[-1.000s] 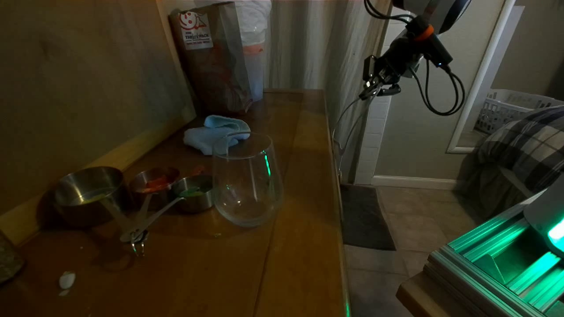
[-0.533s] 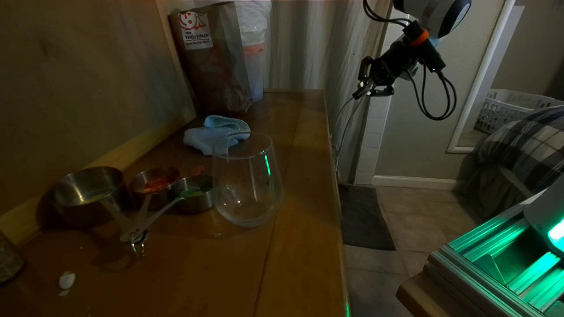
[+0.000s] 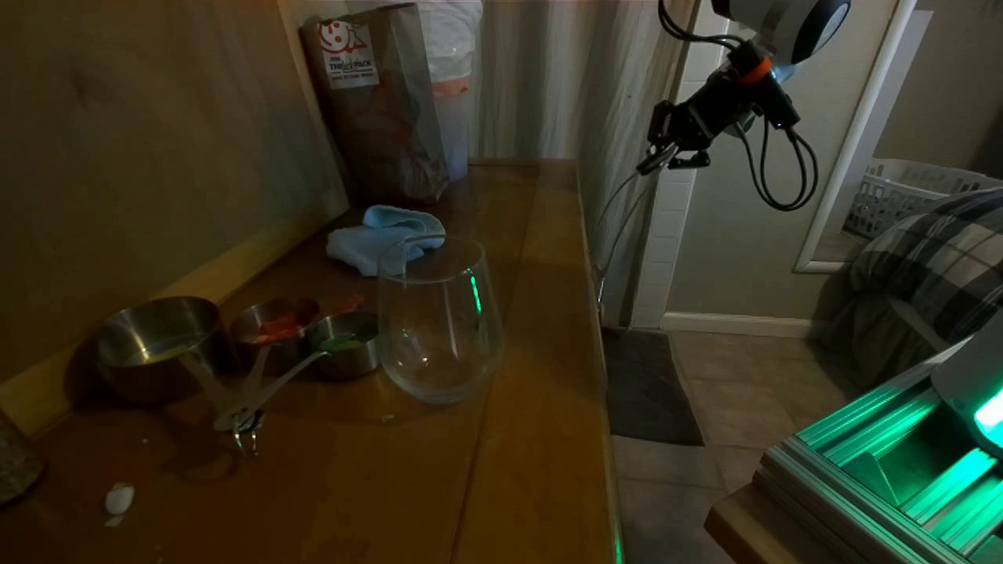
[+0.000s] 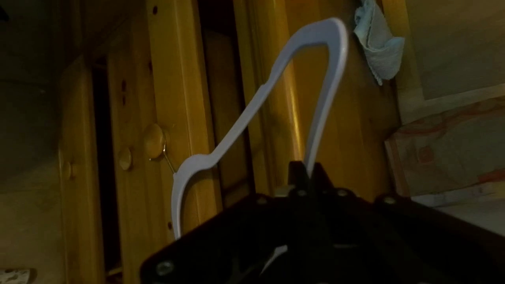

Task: Pick up the white coat hanger and hang it on the top right drawer handle

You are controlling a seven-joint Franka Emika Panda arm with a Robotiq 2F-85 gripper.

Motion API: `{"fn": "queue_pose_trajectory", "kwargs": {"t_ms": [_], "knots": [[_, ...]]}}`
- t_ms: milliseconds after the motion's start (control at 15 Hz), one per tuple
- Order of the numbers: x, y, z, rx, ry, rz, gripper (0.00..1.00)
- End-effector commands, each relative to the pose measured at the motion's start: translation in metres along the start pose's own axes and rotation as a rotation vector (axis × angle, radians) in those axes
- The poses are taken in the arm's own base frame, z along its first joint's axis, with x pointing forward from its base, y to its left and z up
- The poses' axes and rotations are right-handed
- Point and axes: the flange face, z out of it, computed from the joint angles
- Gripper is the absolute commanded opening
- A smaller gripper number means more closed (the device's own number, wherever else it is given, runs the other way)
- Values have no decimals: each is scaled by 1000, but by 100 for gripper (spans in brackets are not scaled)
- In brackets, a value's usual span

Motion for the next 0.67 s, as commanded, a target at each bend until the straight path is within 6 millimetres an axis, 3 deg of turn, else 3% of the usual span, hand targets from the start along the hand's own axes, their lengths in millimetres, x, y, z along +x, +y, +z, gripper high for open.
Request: {"fn": "queue_pose_trajectory", "kwargs": {"t_ms": [0, 267, 333, 400, 467, 600], "knots": [[10, 5, -18, 17, 73, -23, 1], [14, 17, -25, 14, 101, 10, 1], [15, 19, -27, 13, 103, 16, 6], [16, 20, -27, 16, 110, 23, 31], [17, 21, -28, 12, 110, 29, 31], [19, 22, -30, 4, 121, 36, 43]]}}
